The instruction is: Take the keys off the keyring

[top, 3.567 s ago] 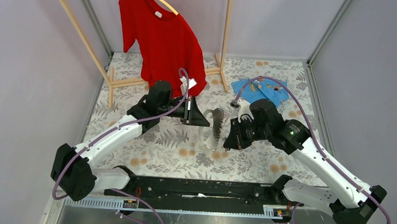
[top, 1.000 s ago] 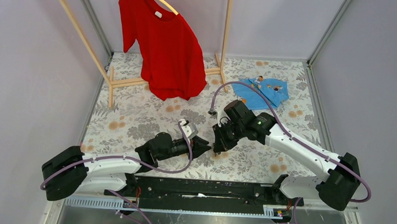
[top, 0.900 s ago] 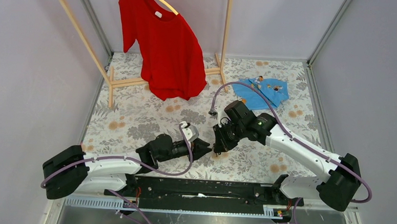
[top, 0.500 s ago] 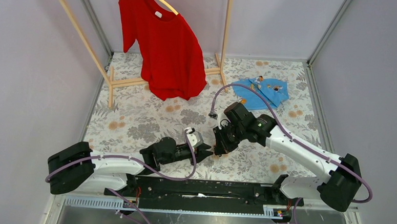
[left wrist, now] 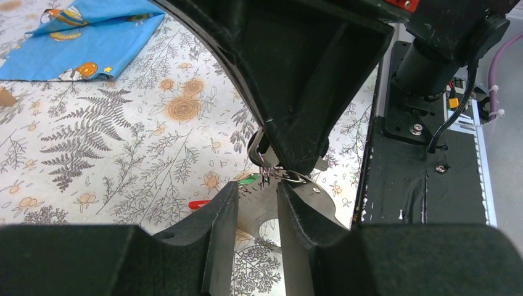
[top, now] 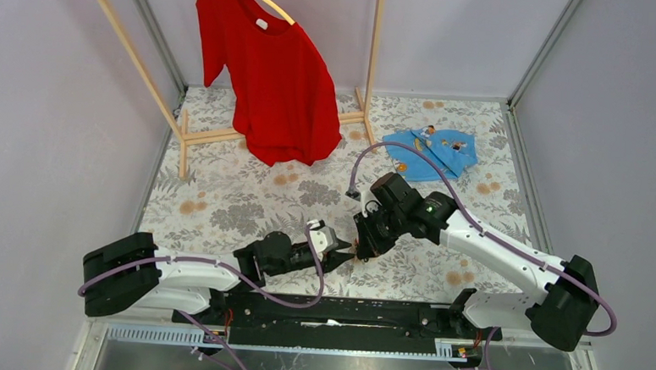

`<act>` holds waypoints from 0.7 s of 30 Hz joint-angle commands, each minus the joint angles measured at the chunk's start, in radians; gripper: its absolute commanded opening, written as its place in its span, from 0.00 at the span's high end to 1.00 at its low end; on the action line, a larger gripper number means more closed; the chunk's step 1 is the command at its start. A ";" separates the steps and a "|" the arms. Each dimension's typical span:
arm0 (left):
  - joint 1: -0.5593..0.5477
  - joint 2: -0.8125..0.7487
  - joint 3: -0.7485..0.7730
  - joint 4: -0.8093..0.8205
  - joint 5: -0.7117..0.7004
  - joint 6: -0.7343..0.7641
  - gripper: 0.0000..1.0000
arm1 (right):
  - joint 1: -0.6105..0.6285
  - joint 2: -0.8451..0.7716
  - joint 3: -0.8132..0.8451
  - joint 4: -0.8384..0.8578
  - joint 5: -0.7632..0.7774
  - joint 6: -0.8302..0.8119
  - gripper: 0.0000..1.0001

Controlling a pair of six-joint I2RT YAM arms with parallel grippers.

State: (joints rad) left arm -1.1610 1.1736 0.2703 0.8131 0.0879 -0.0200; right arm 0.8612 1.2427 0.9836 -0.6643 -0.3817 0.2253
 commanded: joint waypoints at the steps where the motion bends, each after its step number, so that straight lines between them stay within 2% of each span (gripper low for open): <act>1: -0.020 0.014 -0.002 0.080 0.012 0.052 0.66 | 0.013 -0.032 0.001 0.020 0.010 0.008 1.00; 11: -0.040 0.063 0.014 0.107 -0.030 0.087 0.70 | 0.019 -0.040 -0.011 0.021 0.012 0.011 1.00; 21: -0.053 0.044 0.012 0.131 -0.031 0.106 0.72 | 0.024 -0.045 -0.020 0.019 0.017 0.013 1.00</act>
State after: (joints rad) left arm -1.2011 1.2327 0.2684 0.8524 0.0494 0.0631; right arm 0.8715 1.2217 0.9665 -0.6674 -0.3752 0.2287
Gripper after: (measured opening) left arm 0.280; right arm 0.102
